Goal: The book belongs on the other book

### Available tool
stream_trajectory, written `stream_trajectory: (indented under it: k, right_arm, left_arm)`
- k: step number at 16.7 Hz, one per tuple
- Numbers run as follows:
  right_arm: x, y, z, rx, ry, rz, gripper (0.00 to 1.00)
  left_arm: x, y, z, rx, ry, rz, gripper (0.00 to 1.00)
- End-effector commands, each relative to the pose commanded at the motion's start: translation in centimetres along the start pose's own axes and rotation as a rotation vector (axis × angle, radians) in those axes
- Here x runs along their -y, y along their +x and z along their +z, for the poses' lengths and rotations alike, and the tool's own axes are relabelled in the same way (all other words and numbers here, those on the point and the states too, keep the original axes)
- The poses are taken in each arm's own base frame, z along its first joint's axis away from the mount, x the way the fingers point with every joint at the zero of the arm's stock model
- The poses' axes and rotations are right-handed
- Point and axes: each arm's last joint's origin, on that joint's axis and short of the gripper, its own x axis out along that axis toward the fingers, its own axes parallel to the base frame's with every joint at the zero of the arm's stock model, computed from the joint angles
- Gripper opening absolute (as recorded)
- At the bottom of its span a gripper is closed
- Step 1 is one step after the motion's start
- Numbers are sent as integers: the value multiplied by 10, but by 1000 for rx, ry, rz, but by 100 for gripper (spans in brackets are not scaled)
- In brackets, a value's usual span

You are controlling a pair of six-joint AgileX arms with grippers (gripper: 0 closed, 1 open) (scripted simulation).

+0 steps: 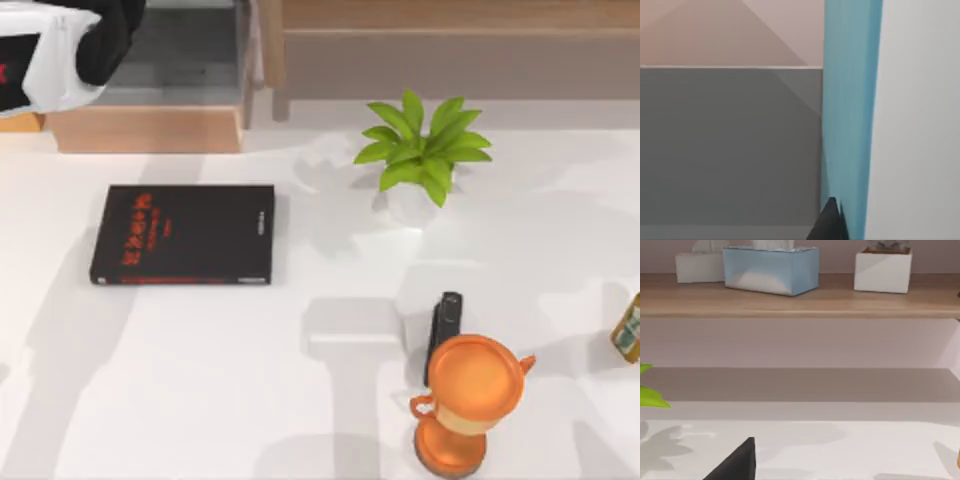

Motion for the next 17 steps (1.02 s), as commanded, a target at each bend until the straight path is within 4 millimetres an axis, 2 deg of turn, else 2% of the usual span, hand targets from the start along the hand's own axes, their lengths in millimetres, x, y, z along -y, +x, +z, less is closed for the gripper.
stream_trajectory:
  k: [2,4,7,9,11,13,17]
  right_arm:
    - [0,0,0,0,0,0,100]
    - [0,0,0,0,0,0,100]
    - [0,0,0,0,0,0,100]
    - [0,0,0,0,0,0,100]
    - [0,0,0,0,0,0,100]
    - [0,0,0,0,0,0,100]
    - [0,0,0,0,0,0,100]
  left_arm:
    - [-2,-10,12,12,49,-1,0]
    - [-9,-28,35,51,131,16,0]
    - [-17,-69,76,131,324,50,0]
    - [-16,-98,80,131,517,50,0]
    - [-12,-123,70,103,721,36,0]
    - [-7,-142,46,49,901,-1,0]
    - [10,-167,-30,-100,1215,-163,0]
